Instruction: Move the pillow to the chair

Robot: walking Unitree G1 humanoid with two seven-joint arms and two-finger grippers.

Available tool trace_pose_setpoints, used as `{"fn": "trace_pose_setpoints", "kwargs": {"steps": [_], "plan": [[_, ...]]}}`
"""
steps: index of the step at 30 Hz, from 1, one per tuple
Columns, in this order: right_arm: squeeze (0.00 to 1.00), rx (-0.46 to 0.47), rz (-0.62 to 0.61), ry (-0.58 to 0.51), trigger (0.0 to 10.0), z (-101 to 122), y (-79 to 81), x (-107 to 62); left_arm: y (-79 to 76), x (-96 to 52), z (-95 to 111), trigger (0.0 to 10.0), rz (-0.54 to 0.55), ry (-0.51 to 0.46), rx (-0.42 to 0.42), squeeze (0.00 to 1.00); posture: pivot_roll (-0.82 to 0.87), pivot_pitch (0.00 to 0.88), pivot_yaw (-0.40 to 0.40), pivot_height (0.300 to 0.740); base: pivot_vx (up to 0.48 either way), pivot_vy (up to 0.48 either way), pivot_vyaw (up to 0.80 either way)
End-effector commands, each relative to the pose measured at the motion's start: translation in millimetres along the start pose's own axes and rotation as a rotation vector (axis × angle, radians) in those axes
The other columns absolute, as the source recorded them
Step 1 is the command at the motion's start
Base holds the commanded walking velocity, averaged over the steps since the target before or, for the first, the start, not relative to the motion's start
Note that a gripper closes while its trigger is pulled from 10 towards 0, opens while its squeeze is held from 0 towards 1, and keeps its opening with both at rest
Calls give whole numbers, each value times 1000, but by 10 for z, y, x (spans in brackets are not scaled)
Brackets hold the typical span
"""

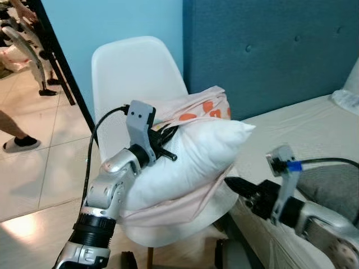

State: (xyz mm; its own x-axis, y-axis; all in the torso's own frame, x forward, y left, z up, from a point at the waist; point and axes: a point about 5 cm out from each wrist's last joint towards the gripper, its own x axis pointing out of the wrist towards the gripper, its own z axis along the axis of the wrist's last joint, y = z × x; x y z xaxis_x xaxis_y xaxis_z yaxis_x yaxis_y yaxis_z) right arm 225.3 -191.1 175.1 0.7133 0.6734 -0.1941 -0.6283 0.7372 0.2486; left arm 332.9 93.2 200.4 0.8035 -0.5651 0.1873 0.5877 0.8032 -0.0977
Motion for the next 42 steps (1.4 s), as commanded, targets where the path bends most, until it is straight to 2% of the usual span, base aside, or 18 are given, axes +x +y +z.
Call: {"fn": "trace_pose_setpoints", "kwargs": {"steps": [1, 2, 5, 7, 9, 11, 14, 15, 19, 22, 24, 27, 29, 30, 32, 37, 42], "plan": [[0, -20, 73, -48, 10000, 59, 98, -40, 26, 7, 91, 0, 8, -35, -6, 0, -80, 54, 61, 564, 0, 0, 0], [1000, -6, 132, -84, 10000, 67, 167, -97, 17, 12, 86, 0, 5, -33, -9, 0, -80, 54, 61, 564, 0, 0, 0], [1000, 49, 289, -133, 10000, 33, 331, -244, -17, 22, 76, 0, -4, -30, -22, 0, -90, 61, 67, 564, 0, 0, 0], [1000, 80, 320, -121, 10000, -5, 367, -296, -32, 21, 75, 0, -7, -28, -26, 0, -90, 61, 67, 564, 0, 0, 0], [1000, 90, 323, -113, 10000, -23, 374, -306, -36, 20, 74, 0, -8, -27, -26, 0, -90, 61, 67, 564, 0, 0, 0], [1000, 106, 282, -71, 10000, -101, 352, -290, -38, 21, 75, 0, -8, -27, -28, 0, -93, 65, 64, 564, 0, 0, 0], [1000, 112, 227, -71, 10000, -149, 329, -251, -41, 22, 76, 0, -9, -28, -36, 0, -94, 68, 63, 564, 0, 0, 0], [1000, 144, 174, -177, 10000, -85, 303, -160, -54, 24, 64, 0, -12, -24, -41, 0, -98, 69, 67, 564, 0, 0, 0], [1000, 252, 90, -376, 10000, 8, 221, -47, -75, 34, 49, 0, -21, -18, -46, 0, -99, 70, 70, 564, 0, 0, 0], [1000, 284, 45, -405, 10000, -10, 170, -13, -78, 38, 51, 0, -23, -17, -47, 0, -98, 70, 71, 564, 0, 0, 0], [1000, 369, -59, -471, 10000, -56, 69, 49, -80, 44, 59, 0, -24, -18, -49, 0, -94, 71, 72, 564, 0, 0, 0], [1000, 381, -110, -455, 10000, -115, 54, 97, -80, 45, 64, 0, -26, -19, -50, 0, -94, 71, 72, 564, 0, 0, 0], [1000, 331, -145, -366, 10000, -225, 74, 126, -80, 45, 65, 0, -26, -19, -51, 0, -94, 71, 72, 564, 0, 0, 0], [1000, 331, -145, -366, 10000, -225, 74, 126, -80, 45, 65, 0, -26, -19, -51, 0, -94, 71, 72, 564, 0, 0, 0], [1000, 285, -234, -301, 10000, -324, 27, 88, -81, 44, 63, 0, -26, -18, -54, 0, -94, 71, 72, 564, 0, 0, 0], [1000, 266, -282, -285, 10000, -326, 20, 12, -86, 32, 65, 0, -27, -17, -56, 0, -98, 80, 70, 564, 0, 0, 0], [1000, 262, -346, -238, 10000, -406, 41, 43, -87, 35, 66, 0, -28, -18, -61, 0, -104, 82, 70, 564, 0, 0, 0]]}}
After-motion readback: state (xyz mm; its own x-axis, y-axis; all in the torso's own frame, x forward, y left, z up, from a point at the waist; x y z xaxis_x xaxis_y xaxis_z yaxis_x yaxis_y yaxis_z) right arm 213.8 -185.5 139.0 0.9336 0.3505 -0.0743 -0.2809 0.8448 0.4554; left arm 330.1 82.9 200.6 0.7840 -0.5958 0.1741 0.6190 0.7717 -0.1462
